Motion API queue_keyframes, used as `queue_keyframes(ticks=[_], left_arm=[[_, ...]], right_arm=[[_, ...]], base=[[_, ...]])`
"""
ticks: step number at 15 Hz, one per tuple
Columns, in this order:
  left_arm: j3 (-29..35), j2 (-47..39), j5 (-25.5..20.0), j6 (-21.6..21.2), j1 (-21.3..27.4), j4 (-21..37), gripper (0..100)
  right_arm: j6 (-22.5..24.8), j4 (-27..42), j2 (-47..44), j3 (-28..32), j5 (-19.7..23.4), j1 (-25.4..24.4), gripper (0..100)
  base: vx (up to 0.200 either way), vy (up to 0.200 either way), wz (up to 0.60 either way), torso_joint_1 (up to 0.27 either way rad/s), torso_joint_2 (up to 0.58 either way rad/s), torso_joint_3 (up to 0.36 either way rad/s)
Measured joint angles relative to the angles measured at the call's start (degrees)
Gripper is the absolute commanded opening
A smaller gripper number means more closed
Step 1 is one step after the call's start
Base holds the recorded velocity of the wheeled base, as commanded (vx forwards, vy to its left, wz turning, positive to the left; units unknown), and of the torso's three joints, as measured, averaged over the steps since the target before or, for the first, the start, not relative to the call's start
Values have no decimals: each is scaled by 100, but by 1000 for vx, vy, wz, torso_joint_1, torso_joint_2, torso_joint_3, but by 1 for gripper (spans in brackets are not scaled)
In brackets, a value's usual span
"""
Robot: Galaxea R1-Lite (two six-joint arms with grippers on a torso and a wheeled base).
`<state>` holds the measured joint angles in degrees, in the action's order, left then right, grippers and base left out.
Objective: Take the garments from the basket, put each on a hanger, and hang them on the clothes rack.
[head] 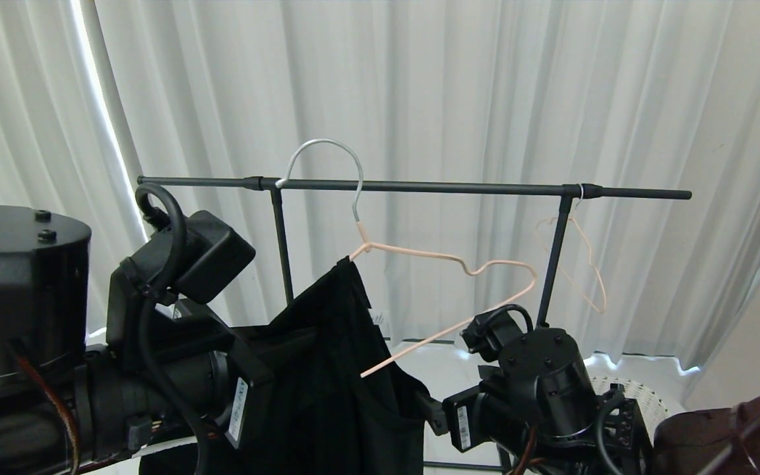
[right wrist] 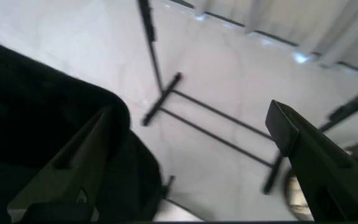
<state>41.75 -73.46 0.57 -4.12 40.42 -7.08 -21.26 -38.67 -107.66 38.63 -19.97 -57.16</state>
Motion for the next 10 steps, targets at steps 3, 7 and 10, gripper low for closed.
queue_keyframes(ticks=[3, 7, 10], left_arm=[[-22, 4, 16, -6, -2, 0, 0], [-249, 12, 183, -55, -62, -6, 0], [-463, 37, 277, -63, -107, -2, 0]], right_arm=[[306, -2, -11, -286, -107, 188, 100], [488, -9, 99, -435, -553, 829, 100], [602, -11, 324, -466, -635, 1356, 100]], base=[[0, 0, 0, 0, 0, 0], [0, 0, 0, 0, 0, 0], [0, 0, 0, 0, 0, 0]])
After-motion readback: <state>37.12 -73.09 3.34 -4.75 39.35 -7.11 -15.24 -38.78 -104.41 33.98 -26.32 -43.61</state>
